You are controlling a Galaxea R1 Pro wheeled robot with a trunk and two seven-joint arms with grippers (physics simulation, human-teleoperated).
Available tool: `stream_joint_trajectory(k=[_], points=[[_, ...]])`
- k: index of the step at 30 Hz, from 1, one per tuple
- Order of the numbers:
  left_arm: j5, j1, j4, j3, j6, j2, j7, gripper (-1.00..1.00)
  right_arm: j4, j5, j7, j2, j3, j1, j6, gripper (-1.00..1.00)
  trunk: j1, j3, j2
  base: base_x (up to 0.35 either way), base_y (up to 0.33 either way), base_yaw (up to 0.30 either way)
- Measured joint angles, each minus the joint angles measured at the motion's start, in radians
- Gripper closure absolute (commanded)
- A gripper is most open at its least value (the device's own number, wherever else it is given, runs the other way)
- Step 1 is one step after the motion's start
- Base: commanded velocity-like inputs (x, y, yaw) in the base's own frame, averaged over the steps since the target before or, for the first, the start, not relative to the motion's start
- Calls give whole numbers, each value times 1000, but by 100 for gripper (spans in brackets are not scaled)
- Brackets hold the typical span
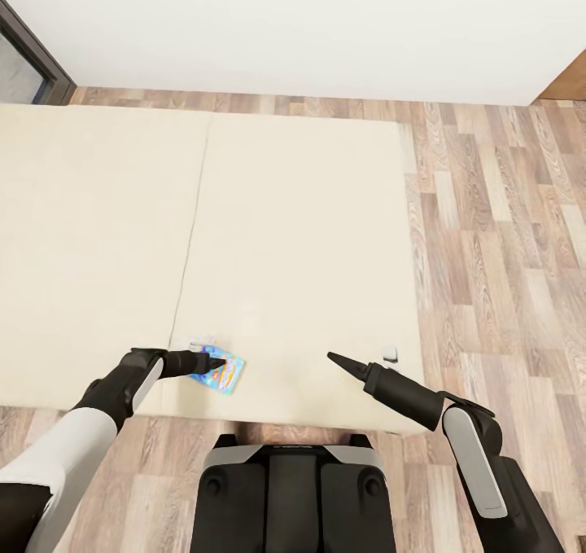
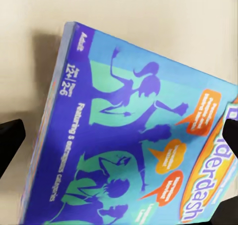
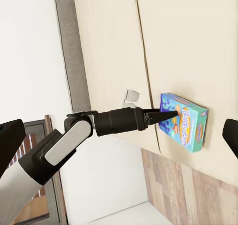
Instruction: Put all the toys in the child's room - the three board games (two on the bed and one on the table), the two jigsaw puzzles on the table, and the tennis ball on the table - inside the toy box on the table in the child's room.
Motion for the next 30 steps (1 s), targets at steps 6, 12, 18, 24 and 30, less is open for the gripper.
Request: stream_joint_trajectory(k=[6,12,18,24,30], points=[[1,0,0,0,-1,-1,0,-100,0,0,0,0,0,0,-1,-100,0,0,0,-2,-121,0],[1,0,0,1,-1,-2,-1,-100,0,0,0,1,0,0,-1,-100,0,0,0,-28,-253,0],[1,0,0,1,0,-2,-1,-100,1,0,0,1,1,0,-1,-100,0,0,0,-11,-62,0],[1,0,0,1,0,-2,-2,-100,1,0,0,1,1,0,-1,-100,0,0,0,-25,-59,0],[1,0,0,3,13,-2,-2,-100,1,0,0,1,2,0,-1,-100,0,0,0,-41,-115,0]])
